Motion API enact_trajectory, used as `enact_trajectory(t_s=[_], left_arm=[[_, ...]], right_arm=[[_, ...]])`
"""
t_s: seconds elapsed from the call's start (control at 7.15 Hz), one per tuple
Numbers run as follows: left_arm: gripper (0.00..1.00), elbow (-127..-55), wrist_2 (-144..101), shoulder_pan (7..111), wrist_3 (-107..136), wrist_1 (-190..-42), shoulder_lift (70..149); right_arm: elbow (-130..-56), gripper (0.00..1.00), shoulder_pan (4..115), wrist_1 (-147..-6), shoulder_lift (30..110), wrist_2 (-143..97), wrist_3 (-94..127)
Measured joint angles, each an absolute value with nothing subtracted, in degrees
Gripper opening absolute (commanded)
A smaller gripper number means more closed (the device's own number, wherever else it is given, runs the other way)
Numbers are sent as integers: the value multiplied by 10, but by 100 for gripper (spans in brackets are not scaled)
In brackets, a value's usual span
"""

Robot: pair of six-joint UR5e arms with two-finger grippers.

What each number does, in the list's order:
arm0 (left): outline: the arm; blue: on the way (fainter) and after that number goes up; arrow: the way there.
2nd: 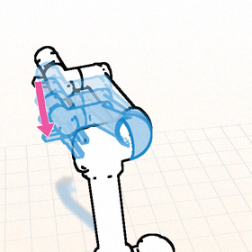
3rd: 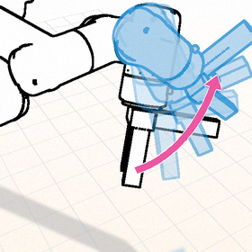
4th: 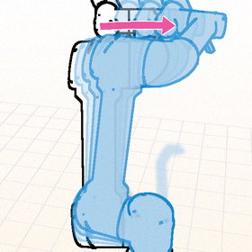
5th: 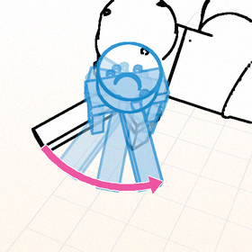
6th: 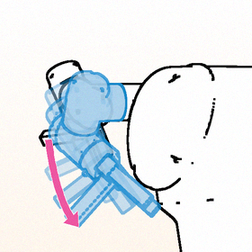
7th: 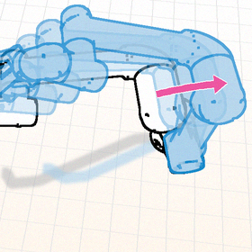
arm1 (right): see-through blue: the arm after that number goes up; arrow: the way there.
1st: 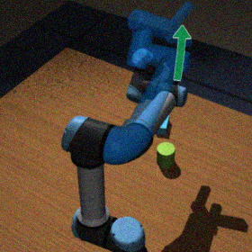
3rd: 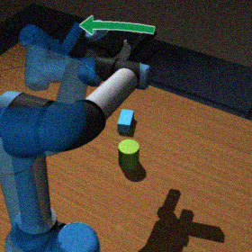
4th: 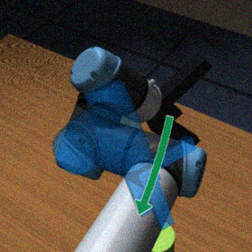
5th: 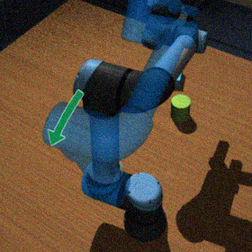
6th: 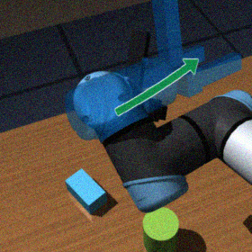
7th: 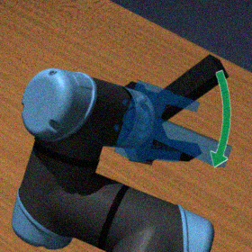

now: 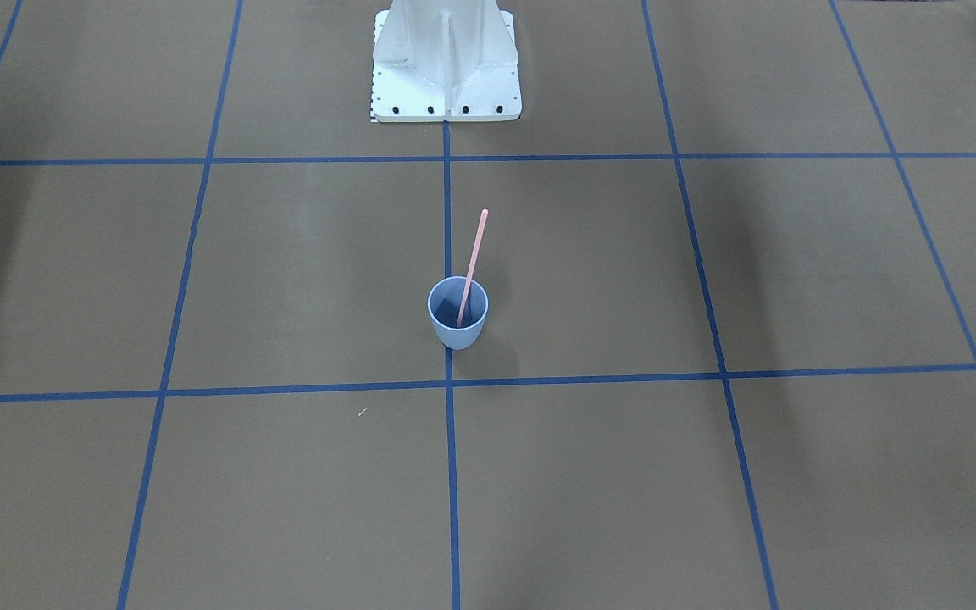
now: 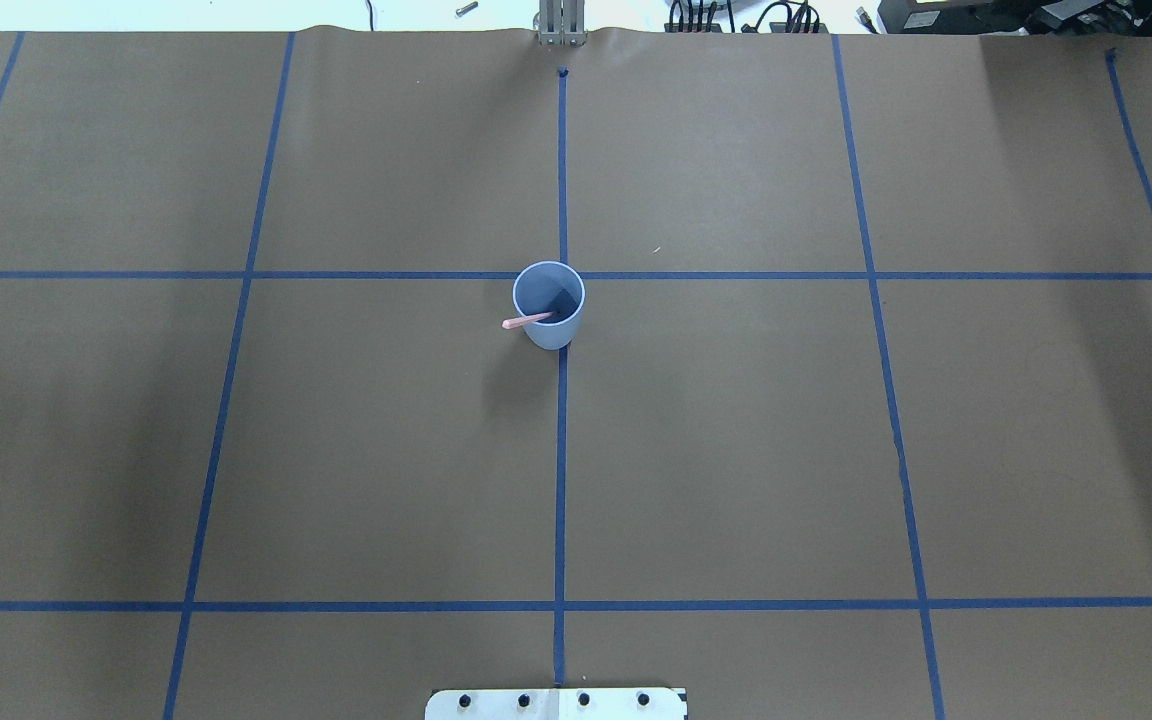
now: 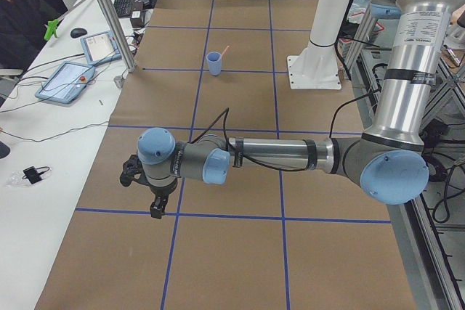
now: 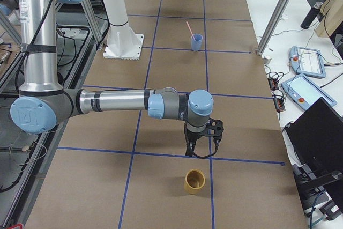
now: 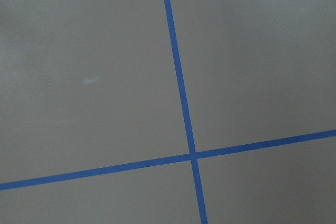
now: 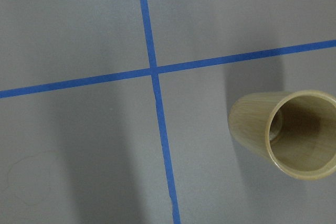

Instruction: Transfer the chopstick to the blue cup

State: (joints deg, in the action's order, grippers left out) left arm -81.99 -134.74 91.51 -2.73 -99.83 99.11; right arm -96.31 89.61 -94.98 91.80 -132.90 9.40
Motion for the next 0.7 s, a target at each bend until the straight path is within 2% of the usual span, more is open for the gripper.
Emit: enact_trajectory(t_s=[0.7], left_arm=[[98,-822,-1320,910,-26,-998,986]], right_arm=[[-970,100,899,-952,929,-1327,94]])
